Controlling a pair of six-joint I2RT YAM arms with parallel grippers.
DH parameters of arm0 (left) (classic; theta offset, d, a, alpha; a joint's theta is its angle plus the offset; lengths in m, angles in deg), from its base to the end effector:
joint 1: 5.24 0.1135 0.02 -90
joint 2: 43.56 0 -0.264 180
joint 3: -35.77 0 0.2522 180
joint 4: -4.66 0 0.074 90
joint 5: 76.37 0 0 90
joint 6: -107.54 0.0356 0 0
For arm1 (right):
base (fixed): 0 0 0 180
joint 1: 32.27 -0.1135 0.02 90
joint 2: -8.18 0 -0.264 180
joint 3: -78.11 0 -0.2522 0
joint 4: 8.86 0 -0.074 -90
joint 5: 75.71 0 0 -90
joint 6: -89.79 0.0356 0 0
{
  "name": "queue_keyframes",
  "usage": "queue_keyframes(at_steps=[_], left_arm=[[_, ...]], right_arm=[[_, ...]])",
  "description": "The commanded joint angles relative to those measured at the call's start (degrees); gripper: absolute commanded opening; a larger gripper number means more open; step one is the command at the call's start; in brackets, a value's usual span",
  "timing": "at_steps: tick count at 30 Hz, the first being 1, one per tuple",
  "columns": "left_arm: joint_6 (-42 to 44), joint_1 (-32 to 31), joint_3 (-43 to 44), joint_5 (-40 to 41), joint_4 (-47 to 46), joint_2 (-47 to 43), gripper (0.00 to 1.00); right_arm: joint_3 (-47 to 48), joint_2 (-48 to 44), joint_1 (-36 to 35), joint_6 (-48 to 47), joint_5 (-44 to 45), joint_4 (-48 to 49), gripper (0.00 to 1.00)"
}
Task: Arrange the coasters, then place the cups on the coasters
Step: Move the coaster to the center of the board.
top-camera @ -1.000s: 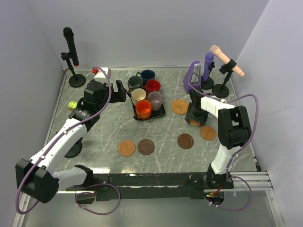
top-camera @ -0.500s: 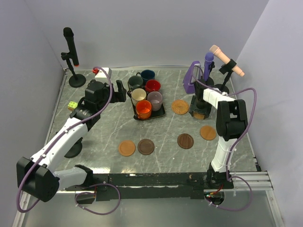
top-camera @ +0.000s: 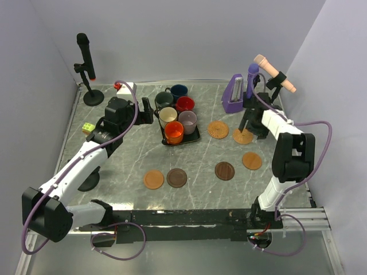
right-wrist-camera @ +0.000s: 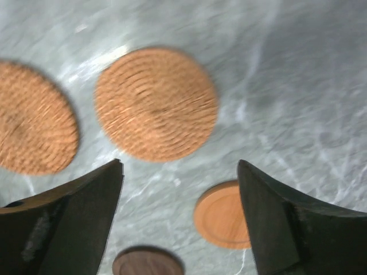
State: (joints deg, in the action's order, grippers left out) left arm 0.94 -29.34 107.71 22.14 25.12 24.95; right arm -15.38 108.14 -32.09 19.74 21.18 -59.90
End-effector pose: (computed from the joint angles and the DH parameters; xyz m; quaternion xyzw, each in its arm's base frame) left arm 0.2572 -0.1093 0.3423 0.0084 0.8030 -0.1503 0.5767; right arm 0.3580 -0.0054 0.2162 0.1832 0.9563 -0.0199 0.2272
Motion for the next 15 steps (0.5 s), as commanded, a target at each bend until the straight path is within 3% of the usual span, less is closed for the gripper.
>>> queue_keyframes(at_steps=[1,5,15], left_arm=[[0.9,-0.3,0.1,1.2,-1.9,0.3,0.97],[1.0,-0.3,0.1,1.2,-1.8,0.5,0.97],[0.9,-0.3,0.2,1.1,-1.8,1.4,0.97]], right_arm=[[-1.6,0.3,4.3,1.4,-3.7,1.9,0.82],[-1.3,3.0,7.0,2.1,-5.3,2.2,0.73],[-2.2,4.8,7.7,4.0,-8.6,3.4,0.69]])
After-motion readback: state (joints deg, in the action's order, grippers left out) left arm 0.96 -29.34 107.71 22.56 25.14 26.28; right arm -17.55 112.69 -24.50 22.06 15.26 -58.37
